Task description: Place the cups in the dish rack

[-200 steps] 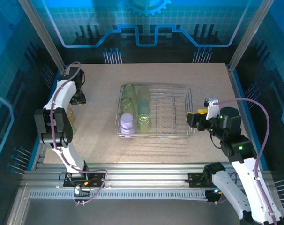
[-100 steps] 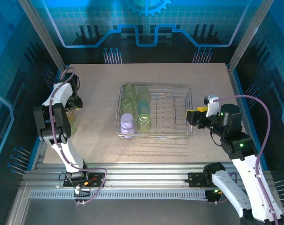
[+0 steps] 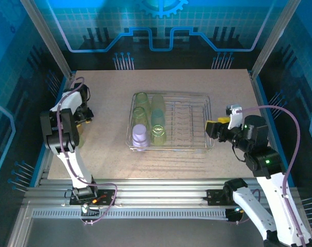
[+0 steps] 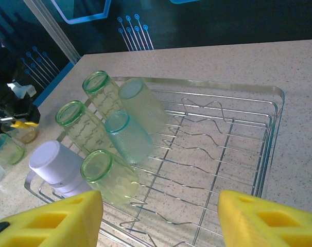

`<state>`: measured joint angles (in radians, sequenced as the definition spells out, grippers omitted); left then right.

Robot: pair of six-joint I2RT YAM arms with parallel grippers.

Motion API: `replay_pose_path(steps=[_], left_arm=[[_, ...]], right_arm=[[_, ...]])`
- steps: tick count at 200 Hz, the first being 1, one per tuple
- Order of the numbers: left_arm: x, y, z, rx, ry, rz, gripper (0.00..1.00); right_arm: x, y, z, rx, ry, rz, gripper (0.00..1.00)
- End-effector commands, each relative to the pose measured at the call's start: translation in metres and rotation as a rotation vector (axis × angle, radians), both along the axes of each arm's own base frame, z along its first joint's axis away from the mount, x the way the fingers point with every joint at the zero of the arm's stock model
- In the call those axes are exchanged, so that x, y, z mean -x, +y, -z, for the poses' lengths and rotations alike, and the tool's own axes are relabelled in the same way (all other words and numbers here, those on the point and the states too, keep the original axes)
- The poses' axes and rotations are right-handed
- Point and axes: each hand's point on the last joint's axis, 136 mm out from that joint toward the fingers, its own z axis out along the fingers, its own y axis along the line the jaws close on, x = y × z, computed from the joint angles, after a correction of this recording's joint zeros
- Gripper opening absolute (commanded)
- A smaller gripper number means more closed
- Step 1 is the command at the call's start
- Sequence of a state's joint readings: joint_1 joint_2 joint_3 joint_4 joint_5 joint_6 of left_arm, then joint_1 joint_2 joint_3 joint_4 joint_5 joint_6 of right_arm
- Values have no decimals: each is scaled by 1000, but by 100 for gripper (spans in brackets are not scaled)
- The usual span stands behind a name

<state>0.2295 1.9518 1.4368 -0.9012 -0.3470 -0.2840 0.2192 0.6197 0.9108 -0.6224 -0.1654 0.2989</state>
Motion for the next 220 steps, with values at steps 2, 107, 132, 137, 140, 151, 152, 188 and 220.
replay_pose_path(steps=[2,107,132,137,140,151,152,188,220], left_arm=[[-2,-3,-3,33,-25,-8,24],[-27,-86,-127,260,-519,192,0],[-15,-142,-211,486,-831,313,0],[-11,-154,-227,531,-887,343,0],[-8,-160,-237,553,-919,359,0],[5,-187,-268,648,-1005,430,0],[6,-190,-271,658,-1010,438,0],[44,-276,-318,970,-1043,672,0],[69,-338,-336,1199,-1054,805,0]], right_arm=[[3,-7,3,-25,20,43,60],[25,-40,0,2,-98,198,58],[31,-43,-4,-20,-106,218,76],[32,-41,-6,-28,-106,206,79],[32,-40,-7,-33,-106,198,81],[33,-31,-12,-58,-105,153,85],[33,-30,-13,-61,-104,147,85],[33,16,-45,-213,-101,-97,89],[32,50,-77,-390,-86,-284,89]])
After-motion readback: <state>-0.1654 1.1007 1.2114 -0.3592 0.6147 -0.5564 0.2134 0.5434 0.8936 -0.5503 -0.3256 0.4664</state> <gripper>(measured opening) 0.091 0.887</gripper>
